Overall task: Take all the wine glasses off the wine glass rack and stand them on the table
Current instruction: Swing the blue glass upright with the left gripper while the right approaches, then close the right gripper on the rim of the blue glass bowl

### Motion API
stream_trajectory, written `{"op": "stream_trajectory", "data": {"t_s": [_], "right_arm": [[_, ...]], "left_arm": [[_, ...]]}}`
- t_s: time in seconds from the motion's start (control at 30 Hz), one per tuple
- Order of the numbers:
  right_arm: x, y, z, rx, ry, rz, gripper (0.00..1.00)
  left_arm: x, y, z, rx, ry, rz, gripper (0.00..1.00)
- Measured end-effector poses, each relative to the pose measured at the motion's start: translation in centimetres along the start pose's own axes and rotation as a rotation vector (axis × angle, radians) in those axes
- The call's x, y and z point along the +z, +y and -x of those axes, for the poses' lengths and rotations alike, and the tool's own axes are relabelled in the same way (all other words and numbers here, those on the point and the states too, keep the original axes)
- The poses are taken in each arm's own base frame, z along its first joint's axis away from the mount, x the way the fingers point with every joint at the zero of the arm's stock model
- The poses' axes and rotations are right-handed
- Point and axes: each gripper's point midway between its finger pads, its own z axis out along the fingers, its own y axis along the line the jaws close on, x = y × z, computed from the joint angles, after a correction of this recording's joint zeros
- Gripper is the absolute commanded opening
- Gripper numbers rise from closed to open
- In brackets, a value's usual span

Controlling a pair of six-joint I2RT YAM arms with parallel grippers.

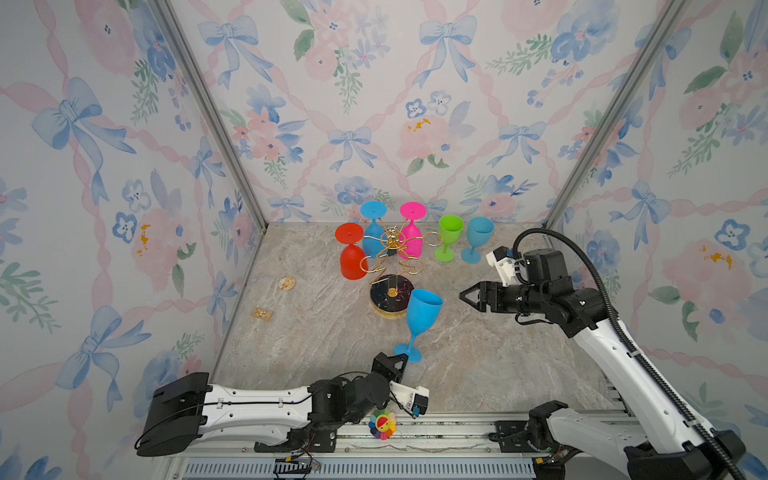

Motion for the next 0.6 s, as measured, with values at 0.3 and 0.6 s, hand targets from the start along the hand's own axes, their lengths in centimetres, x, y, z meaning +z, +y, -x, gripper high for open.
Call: {"op": "stream_trajectory", "data": {"t_s": [0.3,0.6], "right_arm": [[1.7,2.5,0.1,-0.032,0.075,0.068,0.73],[3.5,4.5,-1.3,-0.074,0.165,0.103,0.66]], "left_arm": [[-0.5,1.5,-0.5,0.119,0.007,0.116,0.0],[-0.6,0.9,-1.1,0.227,0.033,0.122,0.0]]}}
